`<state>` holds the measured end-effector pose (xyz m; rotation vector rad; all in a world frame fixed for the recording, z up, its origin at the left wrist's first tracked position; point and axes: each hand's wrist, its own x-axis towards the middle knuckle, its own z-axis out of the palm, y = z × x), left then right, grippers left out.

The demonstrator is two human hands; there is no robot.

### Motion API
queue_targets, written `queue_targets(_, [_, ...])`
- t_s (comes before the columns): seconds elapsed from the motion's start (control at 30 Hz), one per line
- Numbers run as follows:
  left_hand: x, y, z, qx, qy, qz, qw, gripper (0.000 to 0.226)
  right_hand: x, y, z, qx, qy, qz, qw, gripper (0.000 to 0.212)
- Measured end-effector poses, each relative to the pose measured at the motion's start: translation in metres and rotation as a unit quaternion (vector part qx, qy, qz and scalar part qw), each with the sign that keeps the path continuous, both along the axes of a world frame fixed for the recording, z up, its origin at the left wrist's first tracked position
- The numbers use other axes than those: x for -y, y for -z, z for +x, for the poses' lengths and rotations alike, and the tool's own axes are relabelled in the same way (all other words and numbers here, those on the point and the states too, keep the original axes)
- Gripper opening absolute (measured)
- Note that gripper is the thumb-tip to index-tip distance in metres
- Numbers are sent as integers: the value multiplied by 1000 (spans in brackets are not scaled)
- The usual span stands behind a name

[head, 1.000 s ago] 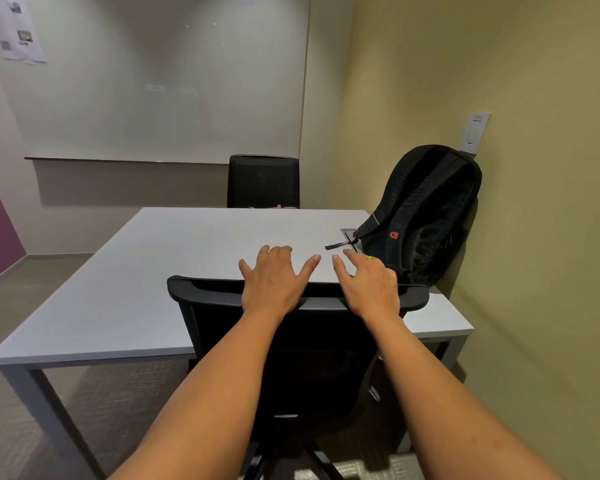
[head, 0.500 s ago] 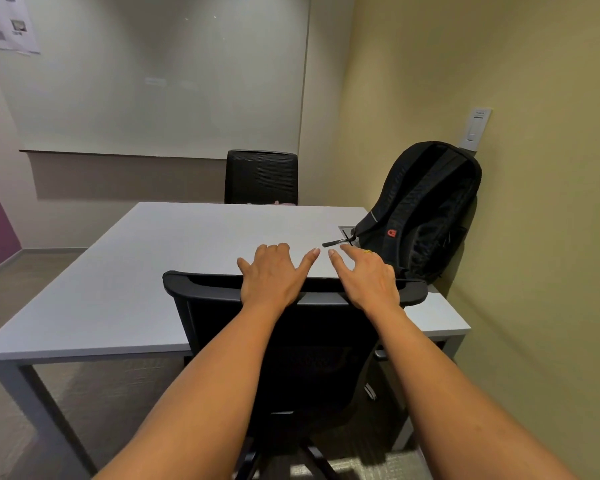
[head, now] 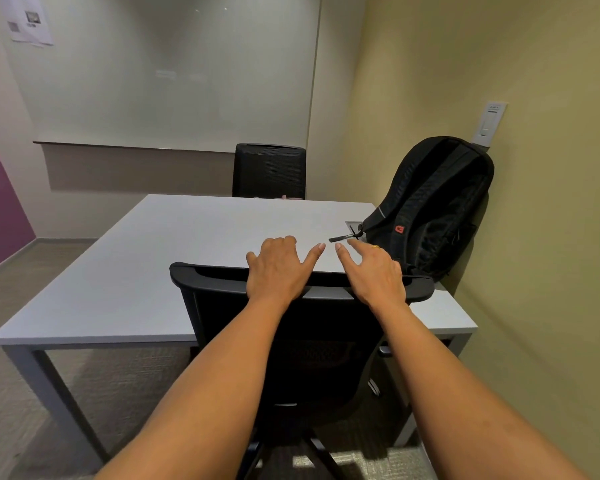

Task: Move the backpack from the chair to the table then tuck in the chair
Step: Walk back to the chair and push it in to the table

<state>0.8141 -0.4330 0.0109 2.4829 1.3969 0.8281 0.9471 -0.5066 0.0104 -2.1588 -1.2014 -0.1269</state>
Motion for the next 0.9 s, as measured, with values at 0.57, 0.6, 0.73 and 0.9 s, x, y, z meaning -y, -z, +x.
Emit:
queue_targets(0.57, [20,6,-18,-121,93,28,988,59,15,4,-17,36,-13,-34,999,45])
queue_targets(0.6, [21,6,-21,-144,118,14,982,59,17,5,-19,36,-20,-43,998,45])
queue_targets(0.73, [33,2,-34,-183,131,-35,974,64,29,6,-35,60,-32,-119,991,49])
queue_targets(0.9, [54,-3,-55,-205,110,-65,970,73,50,-3,-52,46,-1,-177,983,63])
